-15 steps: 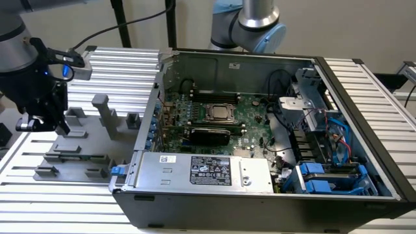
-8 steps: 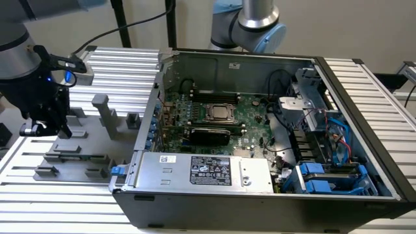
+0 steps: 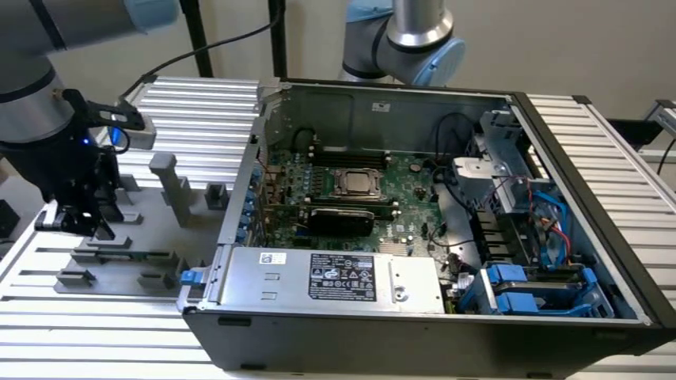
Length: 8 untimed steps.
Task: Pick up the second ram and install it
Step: 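Pick up the second ram and move it above second insertion slot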
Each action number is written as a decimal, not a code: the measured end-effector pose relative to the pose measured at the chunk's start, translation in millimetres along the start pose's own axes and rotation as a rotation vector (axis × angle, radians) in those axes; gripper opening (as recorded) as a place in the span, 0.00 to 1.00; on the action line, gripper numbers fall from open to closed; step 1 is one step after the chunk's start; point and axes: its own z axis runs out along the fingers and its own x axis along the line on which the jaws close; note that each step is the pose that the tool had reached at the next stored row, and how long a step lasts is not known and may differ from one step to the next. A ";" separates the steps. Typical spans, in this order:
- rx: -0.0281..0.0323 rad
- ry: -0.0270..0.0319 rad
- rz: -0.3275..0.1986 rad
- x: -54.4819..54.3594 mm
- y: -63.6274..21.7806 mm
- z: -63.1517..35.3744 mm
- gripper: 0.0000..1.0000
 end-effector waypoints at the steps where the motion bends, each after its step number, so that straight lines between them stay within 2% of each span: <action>1: -0.0001 0.0001 -0.001 0.5 0.0 1.7 0.36; 8: -0.0001 0.0000 -0.007 7.0 -0.1 14.4 0.36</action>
